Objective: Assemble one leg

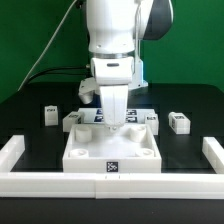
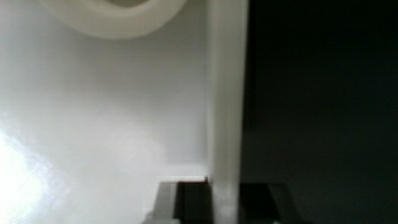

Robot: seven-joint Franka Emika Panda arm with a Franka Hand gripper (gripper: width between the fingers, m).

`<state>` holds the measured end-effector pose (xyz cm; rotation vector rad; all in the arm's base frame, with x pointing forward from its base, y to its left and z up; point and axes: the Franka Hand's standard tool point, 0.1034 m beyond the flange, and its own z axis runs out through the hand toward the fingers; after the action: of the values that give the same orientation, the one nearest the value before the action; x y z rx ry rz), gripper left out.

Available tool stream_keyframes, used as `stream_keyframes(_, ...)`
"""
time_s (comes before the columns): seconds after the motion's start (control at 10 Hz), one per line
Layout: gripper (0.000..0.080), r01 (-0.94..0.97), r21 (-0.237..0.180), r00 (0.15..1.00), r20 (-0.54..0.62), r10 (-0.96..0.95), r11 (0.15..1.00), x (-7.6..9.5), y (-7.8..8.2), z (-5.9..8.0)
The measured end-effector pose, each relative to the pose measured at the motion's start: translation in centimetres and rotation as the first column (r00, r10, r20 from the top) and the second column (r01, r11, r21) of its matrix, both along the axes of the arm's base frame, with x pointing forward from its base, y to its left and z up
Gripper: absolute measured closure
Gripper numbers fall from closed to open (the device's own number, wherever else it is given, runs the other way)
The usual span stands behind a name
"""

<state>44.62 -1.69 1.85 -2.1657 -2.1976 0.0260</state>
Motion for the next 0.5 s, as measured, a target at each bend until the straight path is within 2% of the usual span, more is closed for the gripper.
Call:
stream_keyframes(0.2, 0.0742, 0.023, 0.006, 1.000, 0.002, -0.023, 1.000, 0.4, 1.9, -0.2)
stream_keyframes(0.5, 0.0742, -0.006, 0.021, 1.000, 0.017, 0.006, 1.000, 2.1, 5.4, -0.1)
